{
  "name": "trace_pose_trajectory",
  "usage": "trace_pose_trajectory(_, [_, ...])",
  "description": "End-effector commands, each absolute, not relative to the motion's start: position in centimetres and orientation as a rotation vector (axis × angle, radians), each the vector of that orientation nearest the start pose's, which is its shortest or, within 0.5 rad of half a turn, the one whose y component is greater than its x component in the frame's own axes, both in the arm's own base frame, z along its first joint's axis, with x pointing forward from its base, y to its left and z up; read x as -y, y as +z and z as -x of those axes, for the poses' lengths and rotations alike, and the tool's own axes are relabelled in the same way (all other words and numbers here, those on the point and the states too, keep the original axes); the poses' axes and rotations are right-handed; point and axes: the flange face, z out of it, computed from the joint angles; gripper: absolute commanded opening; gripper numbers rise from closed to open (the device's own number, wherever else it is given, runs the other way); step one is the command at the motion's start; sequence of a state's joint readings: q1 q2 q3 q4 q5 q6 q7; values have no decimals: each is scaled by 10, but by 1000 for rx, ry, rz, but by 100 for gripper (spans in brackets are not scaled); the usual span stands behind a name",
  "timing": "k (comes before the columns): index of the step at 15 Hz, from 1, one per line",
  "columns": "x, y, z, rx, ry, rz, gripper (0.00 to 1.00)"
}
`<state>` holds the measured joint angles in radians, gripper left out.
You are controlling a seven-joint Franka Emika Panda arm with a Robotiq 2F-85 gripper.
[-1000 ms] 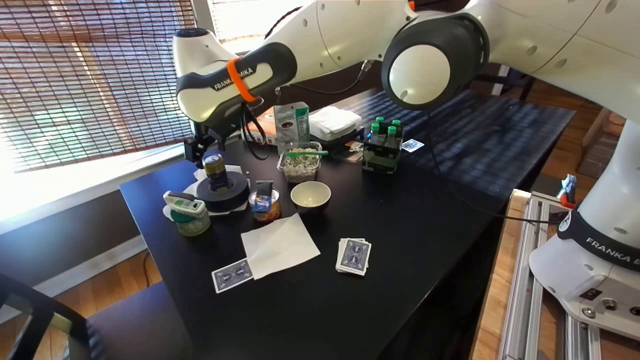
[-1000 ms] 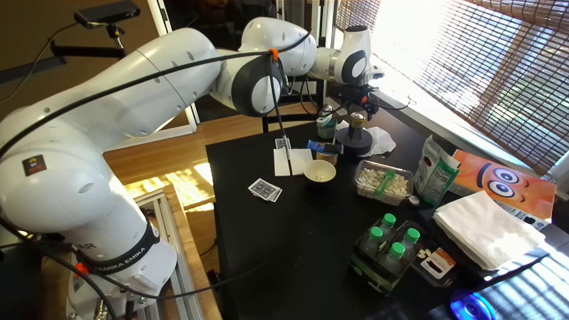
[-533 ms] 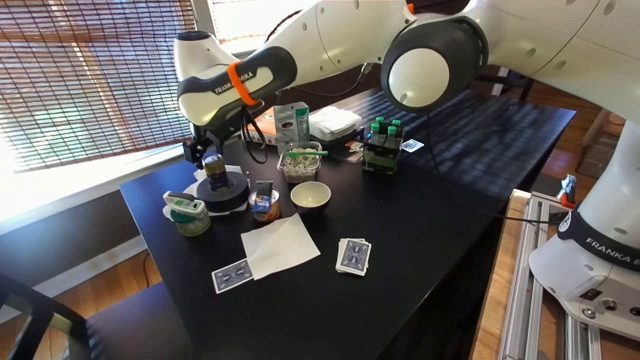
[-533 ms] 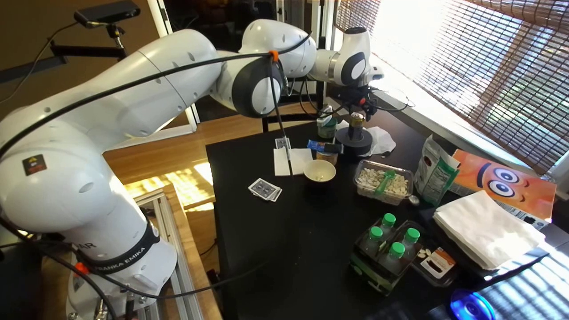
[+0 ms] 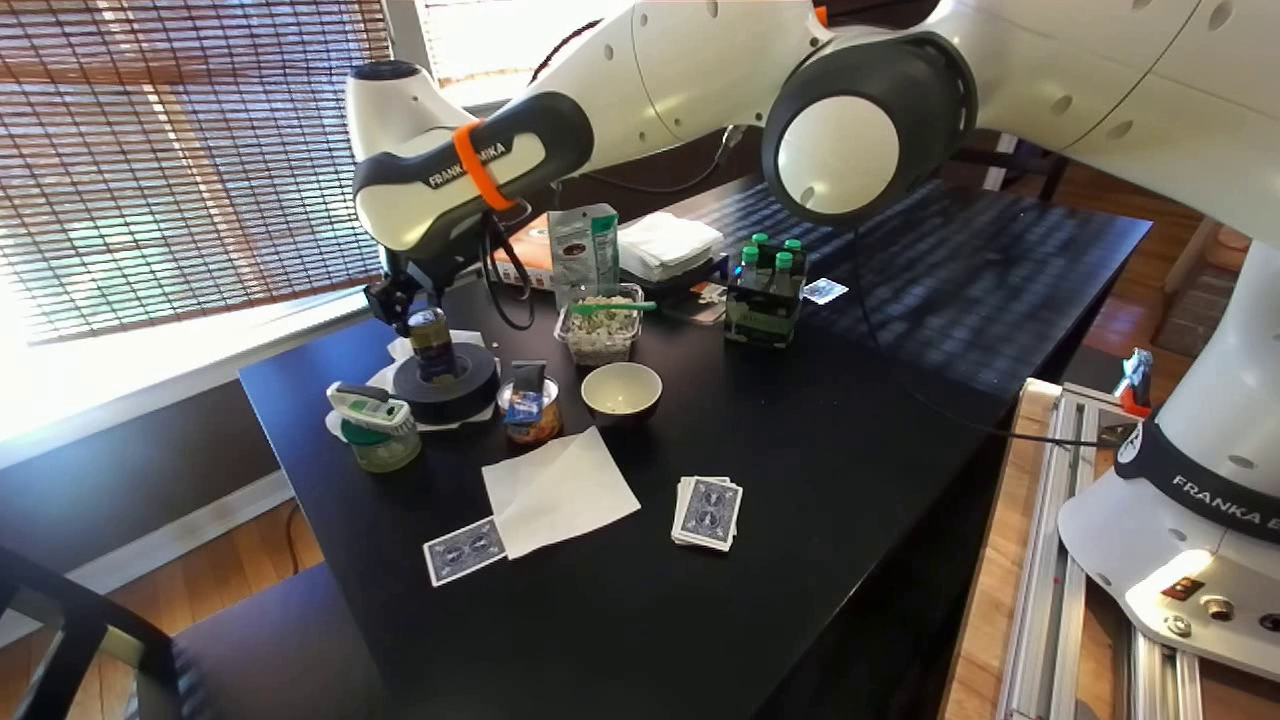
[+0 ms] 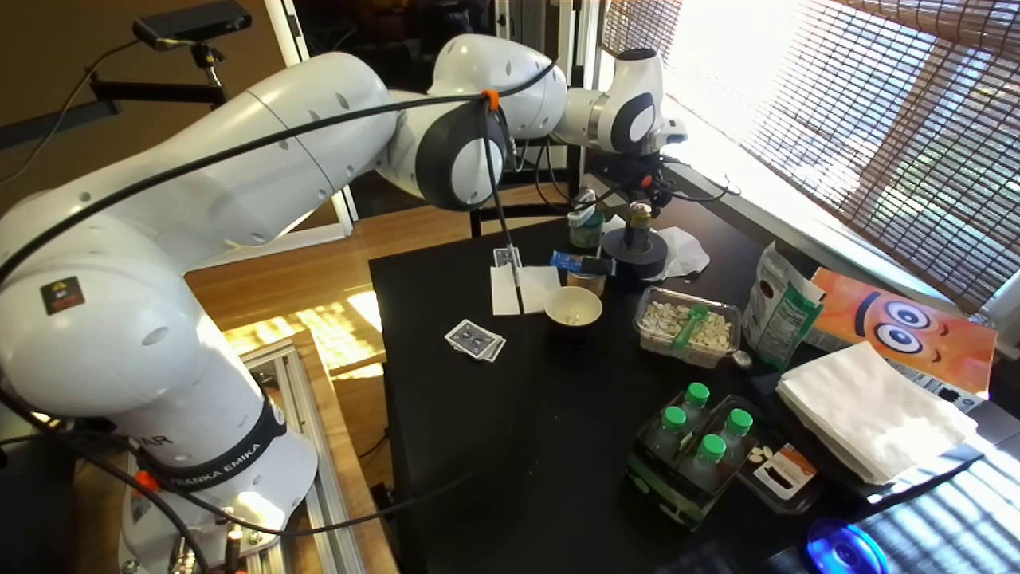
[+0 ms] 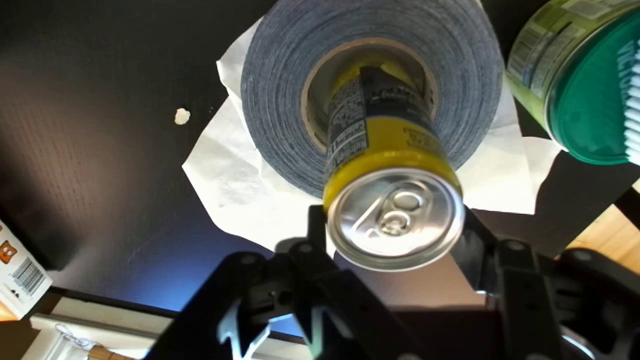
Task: Move the can to the right
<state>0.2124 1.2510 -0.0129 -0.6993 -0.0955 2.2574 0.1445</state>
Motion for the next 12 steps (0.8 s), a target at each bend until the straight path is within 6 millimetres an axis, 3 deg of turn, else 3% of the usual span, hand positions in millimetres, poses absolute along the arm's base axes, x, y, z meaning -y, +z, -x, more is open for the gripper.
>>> trace_pose_trajectory(1, [-175,240,-814,145,-546,3132,37])
trace_pose_trajectory(8, [-187,299,-805,144,-471,3173,37])
trace_pose_trajectory(12, [-193,333,-802,77,-531,3179,37])
